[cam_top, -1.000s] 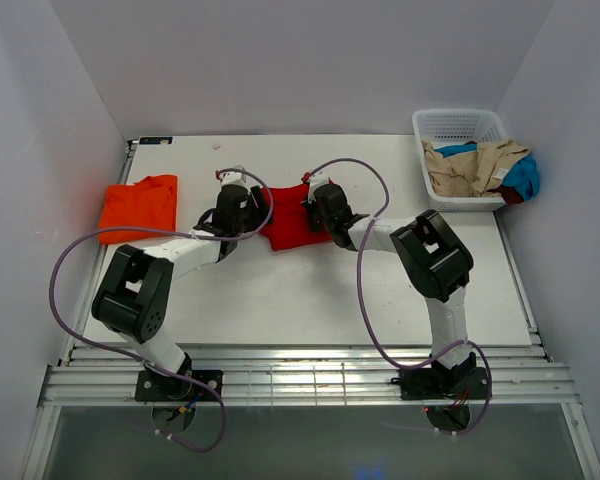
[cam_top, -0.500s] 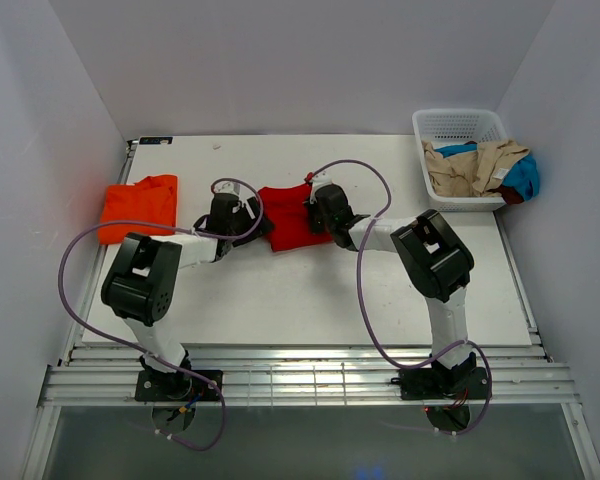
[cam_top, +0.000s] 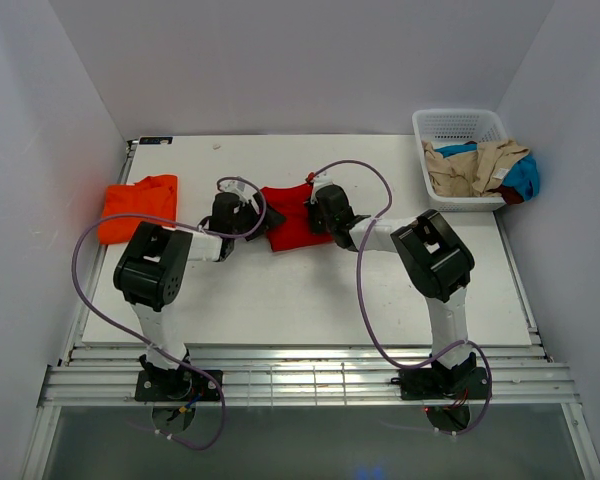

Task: Fold and stack the t-shirts
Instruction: Put the neatly folded tshirt into the corner of the board with the left arm

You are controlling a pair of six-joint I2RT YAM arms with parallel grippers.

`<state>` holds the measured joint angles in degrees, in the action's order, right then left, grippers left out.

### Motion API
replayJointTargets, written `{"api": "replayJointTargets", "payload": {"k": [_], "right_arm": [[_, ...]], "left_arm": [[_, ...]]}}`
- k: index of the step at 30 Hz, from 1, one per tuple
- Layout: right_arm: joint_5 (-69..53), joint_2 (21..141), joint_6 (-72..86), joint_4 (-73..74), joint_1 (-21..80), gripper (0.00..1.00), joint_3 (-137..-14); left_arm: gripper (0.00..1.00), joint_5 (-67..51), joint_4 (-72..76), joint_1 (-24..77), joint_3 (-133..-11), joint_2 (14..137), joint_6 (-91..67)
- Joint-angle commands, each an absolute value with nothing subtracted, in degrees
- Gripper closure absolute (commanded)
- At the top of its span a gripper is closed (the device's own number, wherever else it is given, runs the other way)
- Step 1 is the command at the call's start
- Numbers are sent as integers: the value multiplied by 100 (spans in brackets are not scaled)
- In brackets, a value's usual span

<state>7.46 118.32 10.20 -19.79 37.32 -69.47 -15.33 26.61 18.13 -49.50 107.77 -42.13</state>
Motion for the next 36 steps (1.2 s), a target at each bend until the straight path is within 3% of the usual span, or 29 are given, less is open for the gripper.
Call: {"api": "replayJointTargets", "payload": {"k": [1, 19, 22, 23, 27, 32, 34, 36], "right_arm": [[580, 11786, 1090, -1564, 3753, 92, -6697], [378, 11716, 1055, -1863, 3929, 92, -6513], [343, 11707, 1055, -1916, 3990, 92, -6478], [343, 11698, 1037, -1933, 3999, 92, -6460], [378, 11523, 967, -2118, 4061, 92, -6189], [500, 11224, 958, -2057, 4078, 91, -5907], [693, 10908, 914, -2004, 4087, 76, -5679], [904, 10443, 879, -1794, 4087, 70, -5529]], "left_arm": [[17, -1915, 2663, 1811, -5018, 11100, -4429], [19, -1784, 2936, 2276, -5599, 11996, -4527], [40, -1732, 2944, 2303, -5669, 12085, -4421], [59, -1723, 2944, 2303, -5686, 12146, -4395], [81, -1653, 2848, 2303, -5783, 12234, -4175], [87, -1495, 2708, 2294, -5792, 12051, -3798], [87, -1346, 2348, 2276, -5801, 11665, -3422], [88, -1091, 1716, 2250, -5949, 11209, -3113]]}}
